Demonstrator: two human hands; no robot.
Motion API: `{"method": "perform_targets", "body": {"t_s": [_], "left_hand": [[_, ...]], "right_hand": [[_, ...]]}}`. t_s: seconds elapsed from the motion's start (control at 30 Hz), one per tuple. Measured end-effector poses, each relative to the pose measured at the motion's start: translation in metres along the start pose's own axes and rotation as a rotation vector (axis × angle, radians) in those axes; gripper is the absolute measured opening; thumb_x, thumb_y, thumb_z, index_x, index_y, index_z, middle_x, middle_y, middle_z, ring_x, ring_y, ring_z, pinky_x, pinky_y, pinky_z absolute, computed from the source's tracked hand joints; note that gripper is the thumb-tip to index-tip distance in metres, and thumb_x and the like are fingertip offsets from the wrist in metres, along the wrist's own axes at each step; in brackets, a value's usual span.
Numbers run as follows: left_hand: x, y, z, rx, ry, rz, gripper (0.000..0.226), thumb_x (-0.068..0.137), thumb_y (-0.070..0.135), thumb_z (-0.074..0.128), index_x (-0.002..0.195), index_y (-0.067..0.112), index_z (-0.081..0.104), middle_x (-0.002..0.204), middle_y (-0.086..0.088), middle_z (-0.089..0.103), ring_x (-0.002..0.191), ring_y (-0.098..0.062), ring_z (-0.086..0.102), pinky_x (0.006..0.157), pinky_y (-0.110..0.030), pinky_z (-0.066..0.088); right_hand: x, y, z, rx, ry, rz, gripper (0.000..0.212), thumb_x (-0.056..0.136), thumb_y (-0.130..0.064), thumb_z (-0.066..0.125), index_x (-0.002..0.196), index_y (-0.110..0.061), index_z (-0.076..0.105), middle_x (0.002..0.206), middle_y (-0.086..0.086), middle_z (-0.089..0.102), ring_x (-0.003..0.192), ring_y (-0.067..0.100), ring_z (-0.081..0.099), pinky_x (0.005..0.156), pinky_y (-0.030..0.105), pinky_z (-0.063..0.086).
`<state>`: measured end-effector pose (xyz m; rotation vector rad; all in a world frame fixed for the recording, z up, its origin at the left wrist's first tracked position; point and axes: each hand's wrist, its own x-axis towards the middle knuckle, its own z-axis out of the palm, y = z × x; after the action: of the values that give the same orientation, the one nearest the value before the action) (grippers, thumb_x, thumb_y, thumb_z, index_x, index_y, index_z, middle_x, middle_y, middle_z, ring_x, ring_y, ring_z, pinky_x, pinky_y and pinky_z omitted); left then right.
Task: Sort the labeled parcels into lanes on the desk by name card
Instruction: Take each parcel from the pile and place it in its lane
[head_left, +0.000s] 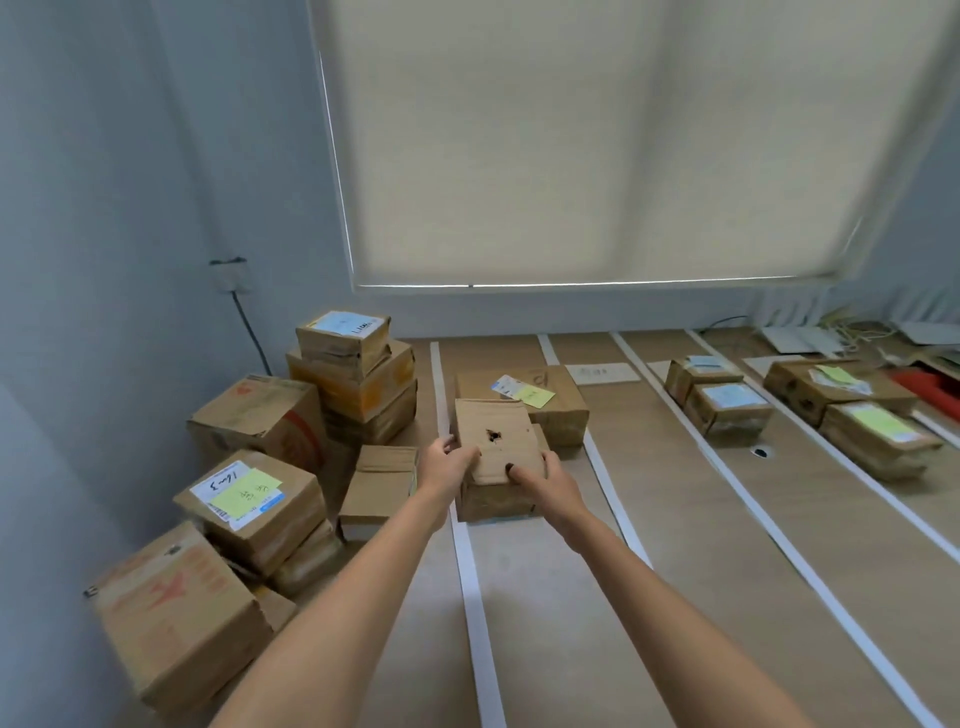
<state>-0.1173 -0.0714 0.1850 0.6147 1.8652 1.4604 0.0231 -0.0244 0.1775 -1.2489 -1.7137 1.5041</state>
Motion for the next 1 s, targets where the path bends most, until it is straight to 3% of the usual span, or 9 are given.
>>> {"method": "perform_targets", "body": {"t_s": [0.1,0.33,0.43,0.57,0.7,0.77,0.83,0.93,1.0], "left_hand": [[-0.001,-0.001,0.001,-0.046,-0.028,0.003,0.045,0.084,0.011,0.059,0.128,0.006,0.051,0.113,-0.004,0.06,0.088,-0.011,0.053,0.06,-0.015,0.04],[-0.004,-0.007,-0.003,-0.166,-0.05,-0.093,0.043,0.088,0.036,0.058,0.124,0.023,0.038,0.107,-0.004,0.053,0.09,-0.017,0.054,0.061,-0.029,0.046],[-0.001,-0.011,-0.01,-0.204,-0.084,-0.102,0.053,0.086,0.041,0.06,0.129,0.022,0.036,0.113,-0.007,0.055,0.098,-0.023,0.057,0.074,-0.036,0.052],[0.002,-0.01,-0.018,-0.232,-0.143,-0.124,0.068,0.081,0.047,0.063,0.136,0.015,0.037,0.121,-0.012,0.055,0.109,-0.029,0.056,0.094,-0.049,0.049],[0.0,-0.005,-0.024,-0.144,-0.194,-0.142,0.095,0.071,0.068,0.059,0.143,0.014,0.03,0.134,-0.012,0.05,0.119,-0.029,0.051,0.103,-0.049,0.042],[-0.004,-0.001,-0.026,-0.071,-0.255,-0.122,0.107,0.062,0.079,0.053,0.145,0.017,0.028,0.136,-0.01,0.049,0.119,-0.027,0.051,0.102,-0.045,0.042],[-0.008,0.003,-0.027,-0.052,-0.297,-0.101,0.099,0.066,0.077,0.053,0.143,0.018,0.032,0.128,-0.009,0.057,0.11,-0.024,0.057,0.089,-0.04,0.049],[-0.01,0.002,-0.026,-0.15,-0.255,-0.11,0.063,0.084,0.058,0.053,0.13,0.016,0.049,0.113,-0.008,0.065,0.098,-0.023,0.063,0.07,-0.035,0.053],[-0.011,0.0,-0.028,-0.269,-0.243,-0.154,0.053,0.088,0.051,0.053,0.126,0.015,0.051,0.115,-0.012,0.065,0.101,-0.026,0.064,0.07,-0.038,0.056]], "right_hand": [[0.0,-0.007,-0.003,0.01,0.018,-0.056,0.042,0.089,-0.031,0.058,0.127,-0.017,0.047,0.124,0.007,0.055,0.107,0.02,0.055,0.087,0.035,0.05],[0.002,-0.022,0.001,0.005,0.032,-0.188,0.04,0.091,-0.033,0.054,0.13,-0.027,0.053,0.123,0.005,0.045,0.11,0.017,0.051,0.093,0.033,0.048],[0.001,-0.024,0.002,0.092,0.037,-0.206,0.03,0.092,-0.022,0.051,0.12,-0.03,0.061,0.123,0.007,0.046,0.109,0.019,0.054,0.094,0.039,0.052],[0.0,-0.024,0.002,0.27,0.117,-0.181,0.036,0.083,-0.014,0.068,0.116,-0.025,0.058,0.123,0.013,0.049,0.109,0.026,0.056,0.088,0.044,0.054],[0.0,-0.023,0.004,0.354,0.09,-0.093,0.068,0.072,-0.022,0.08,0.132,-0.014,0.048,0.115,0.004,0.055,0.101,0.014,0.057,0.071,0.02,0.05],[-0.001,-0.02,0.008,0.32,0.056,-0.109,0.062,0.071,-0.023,0.081,0.126,-0.009,0.056,0.102,-0.003,0.065,0.092,0.007,0.063,0.063,0.014,0.049],[-0.001,-0.016,0.013,0.289,0.051,-0.14,0.05,0.073,-0.023,0.079,0.118,-0.009,0.062,0.096,-0.007,0.068,0.09,0.007,0.065,0.065,0.015,0.052],[-0.002,-0.019,0.021,0.314,0.03,-0.158,0.033,0.086,-0.025,0.066,0.118,-0.018,0.066,0.109,-0.001,0.067,0.101,0.012,0.063,0.078,0.025,0.056],[-0.004,-0.025,0.023,0.348,0.01,-0.139,0.022,0.093,-0.029,0.054,0.108,-0.026,0.07,0.104,-0.005,0.065,0.096,0.01,0.063,0.068,0.021,0.055]]}}
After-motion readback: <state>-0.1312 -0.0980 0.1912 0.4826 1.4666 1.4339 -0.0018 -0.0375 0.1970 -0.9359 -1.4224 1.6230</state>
